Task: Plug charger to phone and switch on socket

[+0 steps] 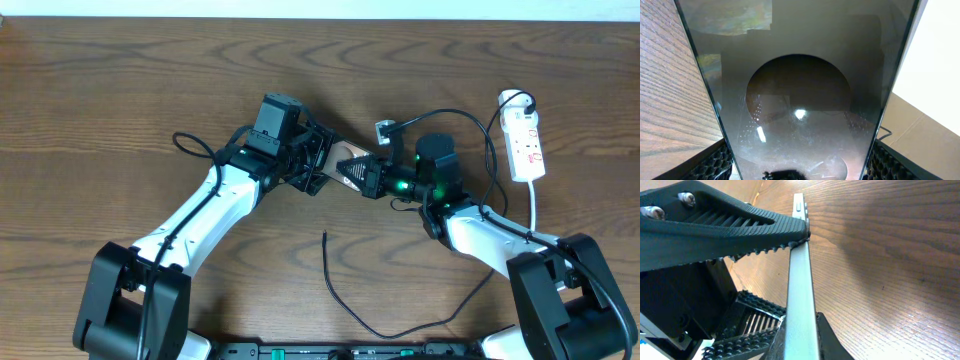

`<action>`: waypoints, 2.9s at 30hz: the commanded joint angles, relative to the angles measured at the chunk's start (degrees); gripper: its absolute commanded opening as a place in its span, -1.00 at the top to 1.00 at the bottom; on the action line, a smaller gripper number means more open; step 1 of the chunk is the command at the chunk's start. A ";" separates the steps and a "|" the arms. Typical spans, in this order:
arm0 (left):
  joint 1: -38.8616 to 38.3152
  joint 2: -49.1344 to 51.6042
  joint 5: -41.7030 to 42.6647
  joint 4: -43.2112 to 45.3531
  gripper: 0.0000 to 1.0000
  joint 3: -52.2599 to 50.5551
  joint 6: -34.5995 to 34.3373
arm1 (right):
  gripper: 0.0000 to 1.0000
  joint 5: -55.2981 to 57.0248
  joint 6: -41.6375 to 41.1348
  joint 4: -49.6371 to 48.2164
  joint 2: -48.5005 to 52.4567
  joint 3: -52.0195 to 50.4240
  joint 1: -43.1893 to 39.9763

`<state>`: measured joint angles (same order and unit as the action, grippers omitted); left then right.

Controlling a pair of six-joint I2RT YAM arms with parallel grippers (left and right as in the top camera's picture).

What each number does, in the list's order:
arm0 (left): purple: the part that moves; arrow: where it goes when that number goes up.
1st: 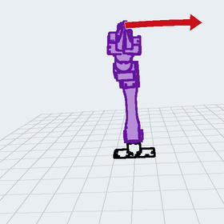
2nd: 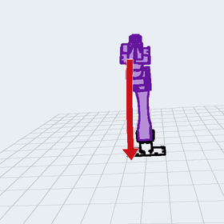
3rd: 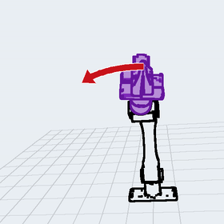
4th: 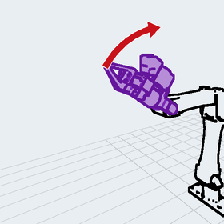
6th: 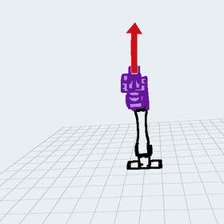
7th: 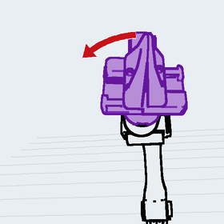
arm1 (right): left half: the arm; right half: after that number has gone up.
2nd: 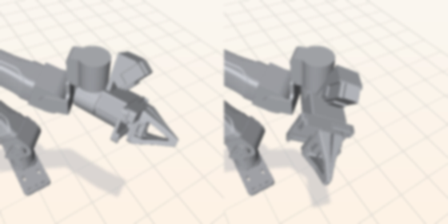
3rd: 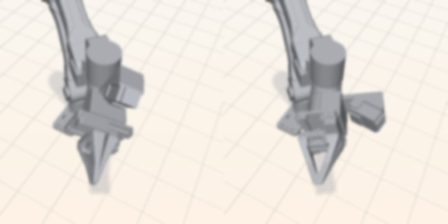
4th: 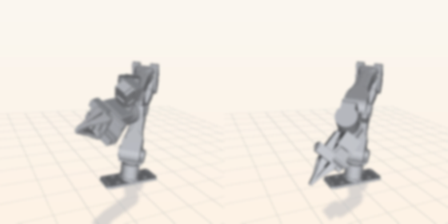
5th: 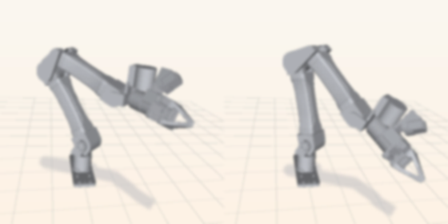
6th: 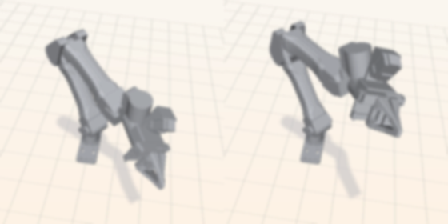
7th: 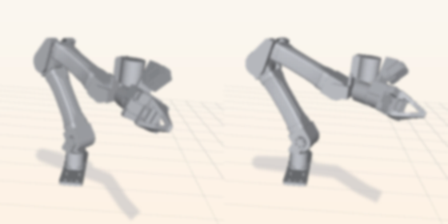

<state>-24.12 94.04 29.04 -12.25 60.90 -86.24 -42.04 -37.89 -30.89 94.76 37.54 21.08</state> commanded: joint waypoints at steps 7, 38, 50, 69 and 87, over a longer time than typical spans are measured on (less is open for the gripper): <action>0.90 -1.27 2.19 0.85 -0.84 1.22 5.44 | 0.98 -2.45 -3.78 -0.33 0.07 0.50 -0.81; 20.33 -4.35 24.46 35.89 -0.76 1.22 20.02 | 0.98 16.63 -79.36 -35.39 0.07 0.52 0.04; 14.51 -4.35 20.41 30.93 -0.88 1.20 24.50 | 0.98 17.84 -71.60 -37.94 0.07 0.52 4.61; 9.90 -4.35 10.32 30.29 -0.63 1.20 17.84 | 0.98 26.47 -74.79 -38.73 0.07 0.52 9.38; 9.90 -4.33 10.29 28.81 0.85 1.20 17.16 | 0.98 28.17 -74.71 -38.51 0.07 0.50 10.64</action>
<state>-14.09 90.02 39.40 15.97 61.06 -70.37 -14.50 -112.31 -68.88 95.42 37.32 31.46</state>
